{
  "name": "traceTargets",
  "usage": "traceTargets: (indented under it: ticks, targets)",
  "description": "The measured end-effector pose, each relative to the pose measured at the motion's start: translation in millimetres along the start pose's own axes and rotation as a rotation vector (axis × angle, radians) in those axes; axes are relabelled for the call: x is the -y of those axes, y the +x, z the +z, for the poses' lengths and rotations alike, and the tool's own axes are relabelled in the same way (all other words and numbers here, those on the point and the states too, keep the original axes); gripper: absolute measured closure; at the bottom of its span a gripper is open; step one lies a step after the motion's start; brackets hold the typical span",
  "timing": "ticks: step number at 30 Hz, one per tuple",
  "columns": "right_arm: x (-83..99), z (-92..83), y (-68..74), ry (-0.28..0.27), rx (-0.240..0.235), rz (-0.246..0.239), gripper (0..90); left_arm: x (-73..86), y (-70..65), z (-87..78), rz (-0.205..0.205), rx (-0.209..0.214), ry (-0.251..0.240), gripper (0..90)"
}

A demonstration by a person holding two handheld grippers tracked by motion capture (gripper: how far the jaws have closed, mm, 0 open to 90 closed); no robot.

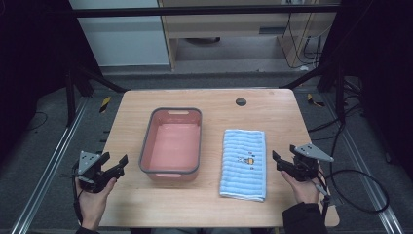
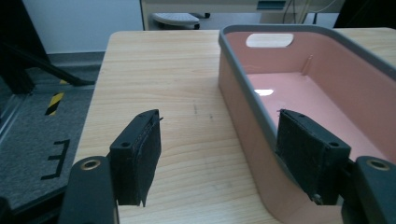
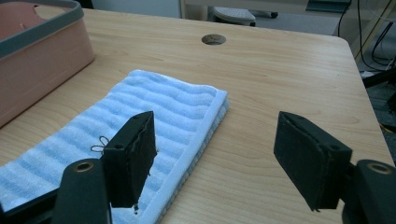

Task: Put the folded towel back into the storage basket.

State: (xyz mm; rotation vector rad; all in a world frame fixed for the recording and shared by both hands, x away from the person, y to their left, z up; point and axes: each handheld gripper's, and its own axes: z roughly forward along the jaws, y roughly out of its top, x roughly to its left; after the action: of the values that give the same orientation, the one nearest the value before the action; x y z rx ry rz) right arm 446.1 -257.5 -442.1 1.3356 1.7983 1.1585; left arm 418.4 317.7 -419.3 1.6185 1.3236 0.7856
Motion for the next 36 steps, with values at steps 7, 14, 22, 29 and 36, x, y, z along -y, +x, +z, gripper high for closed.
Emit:
traceTargets:
  ticks: [7, 14, 22, 29, 36]
  targets:
    - [-5.8, -3.0, -0.5, -0.012, -0.004, -0.005, 29.2, -8.9, -10.6, -6.7, 0.013, 0.022, -0.04, 31.5]
    - [-17.4, -5.6, 0.3, -0.038, -0.009, -0.011, 30.5, -14.8, -17.4, -11.0, 0.01, 0.041, -0.06, 33.6]
    - [-26.1, -6.1, 1.0, -0.043, -0.014, -0.02, 31.2, -21.5, -31.9, -11.2, 0.016, 0.078, -0.074, 35.1]
    - [-35.4, -8.5, 1.3, -0.067, -0.019, -0.01, 31.4, -26.6, -45.2, -10.3, 0.033, 0.102, -0.085, 35.1]
    - [-41.3, -6.6, 3.4, -0.05, -0.041, -0.042, 37.2, -31.0, -56.5, -7.9, 0.045, 0.123, -0.095, 36.3]
